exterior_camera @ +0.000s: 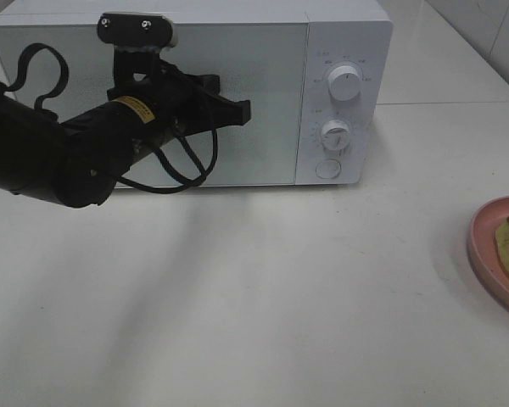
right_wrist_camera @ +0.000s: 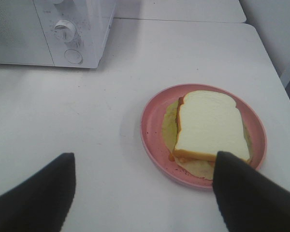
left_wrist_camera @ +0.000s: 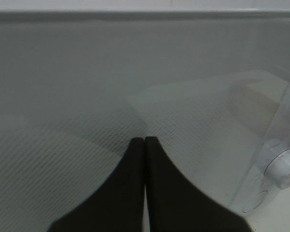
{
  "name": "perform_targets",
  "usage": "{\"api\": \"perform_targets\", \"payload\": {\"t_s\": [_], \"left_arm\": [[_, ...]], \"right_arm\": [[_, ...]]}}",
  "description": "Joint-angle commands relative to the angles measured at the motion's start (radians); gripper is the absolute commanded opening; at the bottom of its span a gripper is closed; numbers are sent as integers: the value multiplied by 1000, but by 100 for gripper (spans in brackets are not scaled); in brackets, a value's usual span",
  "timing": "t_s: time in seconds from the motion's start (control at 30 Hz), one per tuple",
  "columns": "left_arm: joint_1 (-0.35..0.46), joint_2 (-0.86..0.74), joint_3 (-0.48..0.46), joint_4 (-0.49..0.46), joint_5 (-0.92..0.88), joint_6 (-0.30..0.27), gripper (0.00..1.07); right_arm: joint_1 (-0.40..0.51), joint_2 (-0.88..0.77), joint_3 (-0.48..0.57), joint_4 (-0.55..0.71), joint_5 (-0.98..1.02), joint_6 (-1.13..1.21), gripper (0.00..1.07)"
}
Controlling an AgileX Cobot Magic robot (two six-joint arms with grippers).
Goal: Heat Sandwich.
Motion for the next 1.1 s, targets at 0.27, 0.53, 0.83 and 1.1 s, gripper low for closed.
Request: {"api": "perform_targets", "payload": {"t_s": [0.27, 0.53, 0.83, 1.1], "left_arm": [[-56, -127, 170, -55, -16, -1, 0], [-65, -195, 205, 93, 221, -12, 13], [-64, -250, 205, 177, 434, -84, 100], [-61, -308, 199, 177, 630, -83, 99]], "right_arm": [[-8, -28, 1, -1, -6, 1, 75], [-8, -28, 1, -1, -6, 1, 75], [-8, -28, 1, -1, -6, 1, 75], [-8, -28, 1, -1, -6, 1, 75]]}}
